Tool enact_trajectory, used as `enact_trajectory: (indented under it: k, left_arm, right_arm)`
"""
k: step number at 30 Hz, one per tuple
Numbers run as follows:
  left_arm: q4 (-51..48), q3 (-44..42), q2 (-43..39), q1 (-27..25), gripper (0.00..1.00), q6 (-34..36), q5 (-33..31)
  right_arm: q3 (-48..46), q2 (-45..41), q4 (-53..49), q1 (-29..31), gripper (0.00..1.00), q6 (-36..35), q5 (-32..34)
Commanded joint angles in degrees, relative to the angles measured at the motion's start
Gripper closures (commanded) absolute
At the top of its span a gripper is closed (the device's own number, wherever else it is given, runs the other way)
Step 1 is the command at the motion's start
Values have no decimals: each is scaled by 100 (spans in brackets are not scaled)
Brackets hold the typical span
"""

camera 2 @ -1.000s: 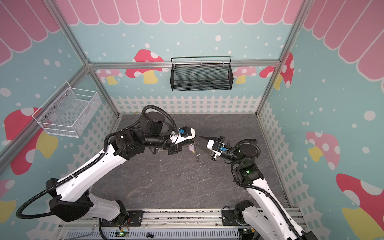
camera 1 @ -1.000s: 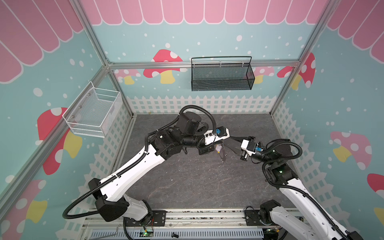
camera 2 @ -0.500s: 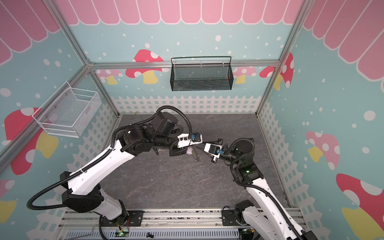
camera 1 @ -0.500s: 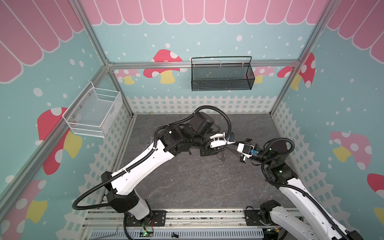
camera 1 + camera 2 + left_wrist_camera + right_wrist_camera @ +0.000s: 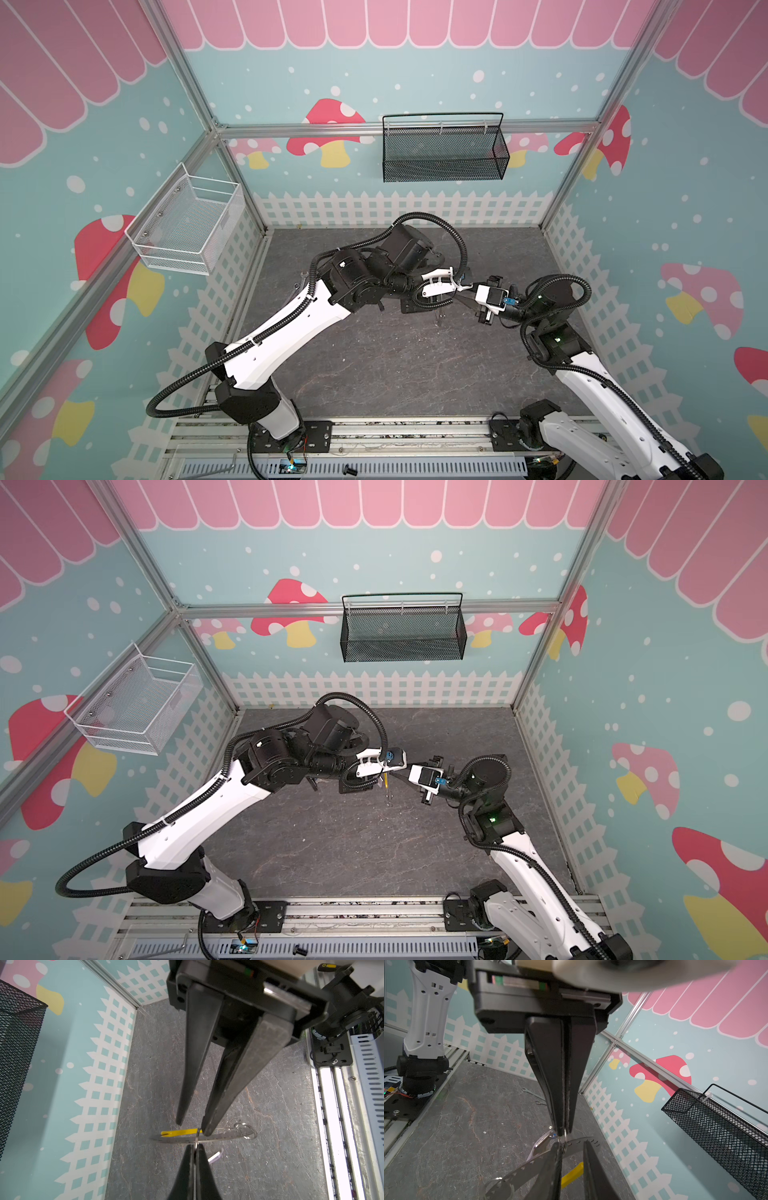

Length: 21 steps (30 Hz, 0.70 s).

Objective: Put the keys on the keyring

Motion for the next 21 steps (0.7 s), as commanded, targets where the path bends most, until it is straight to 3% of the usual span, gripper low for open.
enact_trajectory:
  k: [1,13,21]
  left_arm:
    - [-50,108,32,-52,100,174,-63]
    - [-52,130,31,-66,100,192,-92]
    - [-44,161,31,-79,100,193,-59]
  right_arm:
    - [-43,79,382,40,79,251,-231]
    - [-55,197,376,82,82,325,-351]
    - [-38,258,349,98,90,390,-507]
